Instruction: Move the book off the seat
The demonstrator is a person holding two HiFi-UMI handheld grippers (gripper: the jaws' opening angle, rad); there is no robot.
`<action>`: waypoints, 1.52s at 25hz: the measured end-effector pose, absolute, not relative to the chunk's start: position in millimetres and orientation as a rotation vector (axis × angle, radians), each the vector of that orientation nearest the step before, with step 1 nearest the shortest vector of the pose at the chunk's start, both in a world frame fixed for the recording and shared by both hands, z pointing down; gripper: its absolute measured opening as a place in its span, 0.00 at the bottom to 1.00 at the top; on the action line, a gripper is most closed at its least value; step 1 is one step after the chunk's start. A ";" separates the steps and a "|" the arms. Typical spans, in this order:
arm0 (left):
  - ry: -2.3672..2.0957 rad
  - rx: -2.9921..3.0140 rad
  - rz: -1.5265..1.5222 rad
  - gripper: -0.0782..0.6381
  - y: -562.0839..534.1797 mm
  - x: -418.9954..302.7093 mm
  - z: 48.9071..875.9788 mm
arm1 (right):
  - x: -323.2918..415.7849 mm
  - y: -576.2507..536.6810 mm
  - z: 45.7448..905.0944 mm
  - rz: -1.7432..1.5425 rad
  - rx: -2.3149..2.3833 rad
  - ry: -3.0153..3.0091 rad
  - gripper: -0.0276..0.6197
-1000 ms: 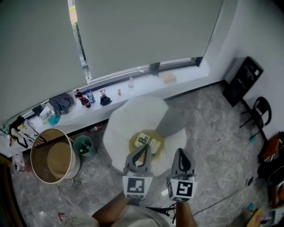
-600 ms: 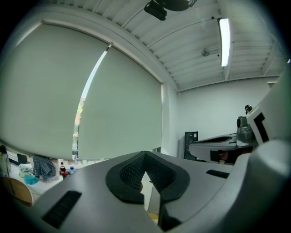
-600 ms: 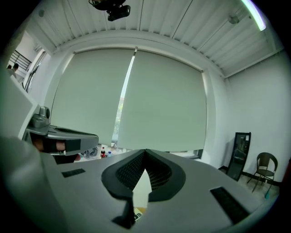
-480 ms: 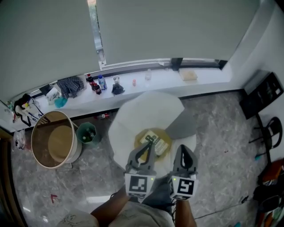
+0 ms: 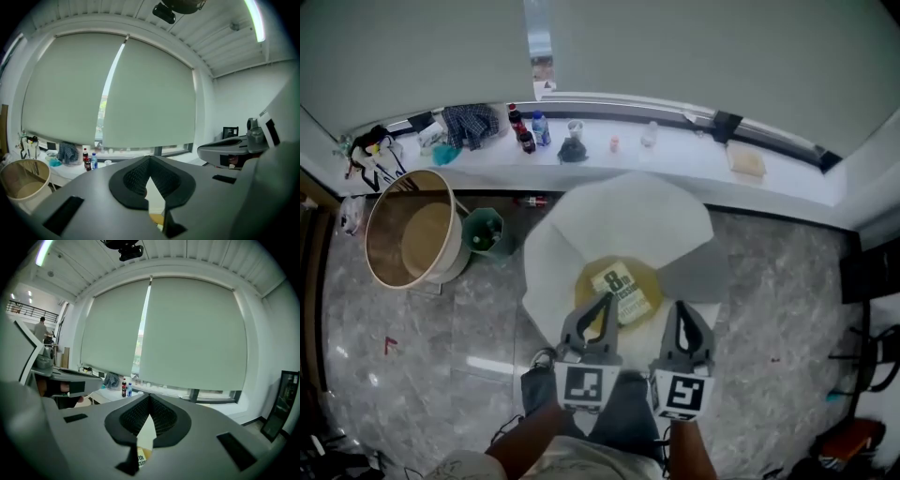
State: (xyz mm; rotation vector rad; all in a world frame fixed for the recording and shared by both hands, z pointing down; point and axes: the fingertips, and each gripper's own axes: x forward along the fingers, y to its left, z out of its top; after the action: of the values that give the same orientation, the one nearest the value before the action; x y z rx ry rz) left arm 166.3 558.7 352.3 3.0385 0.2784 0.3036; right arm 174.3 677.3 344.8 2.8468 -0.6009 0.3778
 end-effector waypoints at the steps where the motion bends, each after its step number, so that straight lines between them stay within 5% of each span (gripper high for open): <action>1: 0.249 3.043 0.321 0.11 562.1 168.6 360.5 | 178.3 679.8 353.9 0.393 2.834 -0.634 0.05; 29: -0.263 2.758 0.818 0.11 575.2 207.5 823.9 | 265.9 686.6 813.2 0.775 2.561 -1.001 0.05; 38: -0.430 2.647 0.917 0.12 564.4 198.7 919.0 | 271.3 690.7 903.3 0.857 2.494 -1.057 0.05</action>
State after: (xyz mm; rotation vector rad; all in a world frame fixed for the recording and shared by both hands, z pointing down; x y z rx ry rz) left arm 198.7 564.4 919.0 2.6474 -0.4305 0.9167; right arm 271.3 690.7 903.3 2.4941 -1.0566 0.8574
